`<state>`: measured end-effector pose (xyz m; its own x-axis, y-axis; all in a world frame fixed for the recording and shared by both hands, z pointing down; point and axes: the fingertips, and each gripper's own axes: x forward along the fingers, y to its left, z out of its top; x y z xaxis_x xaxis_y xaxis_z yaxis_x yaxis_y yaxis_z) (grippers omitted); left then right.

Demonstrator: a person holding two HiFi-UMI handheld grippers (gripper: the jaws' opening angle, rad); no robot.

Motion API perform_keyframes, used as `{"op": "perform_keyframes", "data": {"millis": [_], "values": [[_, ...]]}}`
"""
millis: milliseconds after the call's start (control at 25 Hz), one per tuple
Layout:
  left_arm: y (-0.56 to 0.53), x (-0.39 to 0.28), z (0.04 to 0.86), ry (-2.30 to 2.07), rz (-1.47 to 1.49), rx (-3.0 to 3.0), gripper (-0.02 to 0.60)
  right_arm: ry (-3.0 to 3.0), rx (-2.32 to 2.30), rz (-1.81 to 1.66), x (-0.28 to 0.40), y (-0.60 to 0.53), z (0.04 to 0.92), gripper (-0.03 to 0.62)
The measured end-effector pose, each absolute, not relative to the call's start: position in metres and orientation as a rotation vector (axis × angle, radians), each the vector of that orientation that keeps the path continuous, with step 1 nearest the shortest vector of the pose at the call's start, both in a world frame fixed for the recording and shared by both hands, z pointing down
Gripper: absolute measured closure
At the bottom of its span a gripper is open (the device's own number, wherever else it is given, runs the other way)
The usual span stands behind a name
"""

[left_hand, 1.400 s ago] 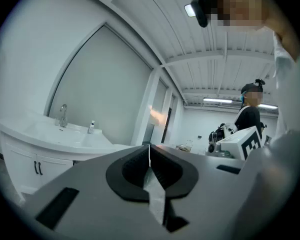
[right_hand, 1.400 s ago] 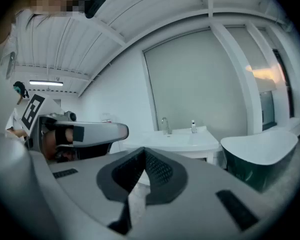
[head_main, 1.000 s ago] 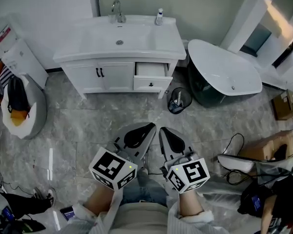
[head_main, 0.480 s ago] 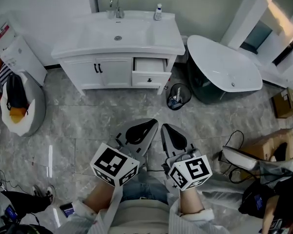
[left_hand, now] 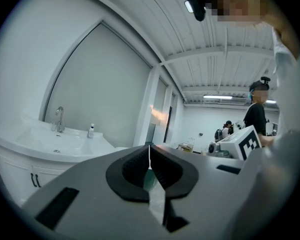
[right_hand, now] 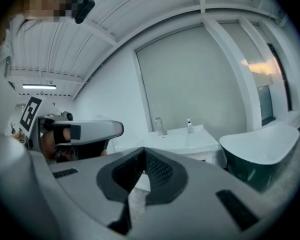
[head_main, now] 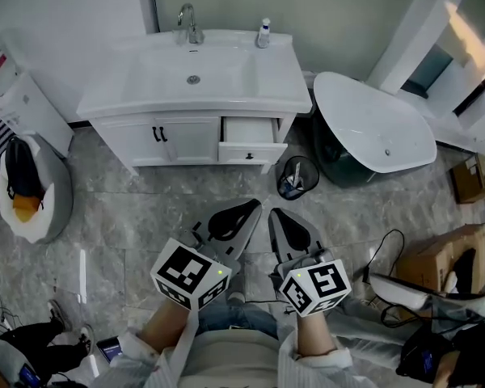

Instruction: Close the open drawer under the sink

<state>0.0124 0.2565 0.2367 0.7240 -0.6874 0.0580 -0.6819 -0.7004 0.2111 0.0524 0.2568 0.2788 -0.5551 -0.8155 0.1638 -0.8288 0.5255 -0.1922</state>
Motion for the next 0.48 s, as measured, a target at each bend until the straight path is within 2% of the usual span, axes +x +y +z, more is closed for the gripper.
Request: {"op": "perform_keyframes", "data": {"millis": [480], "values": [[0.139, -0.026, 0.239, -1.039, -0.015, 2.725, 0.56, -2.641, 1.504, 0.383, 0.017, 0.142, 0.282, 0.585]]}}
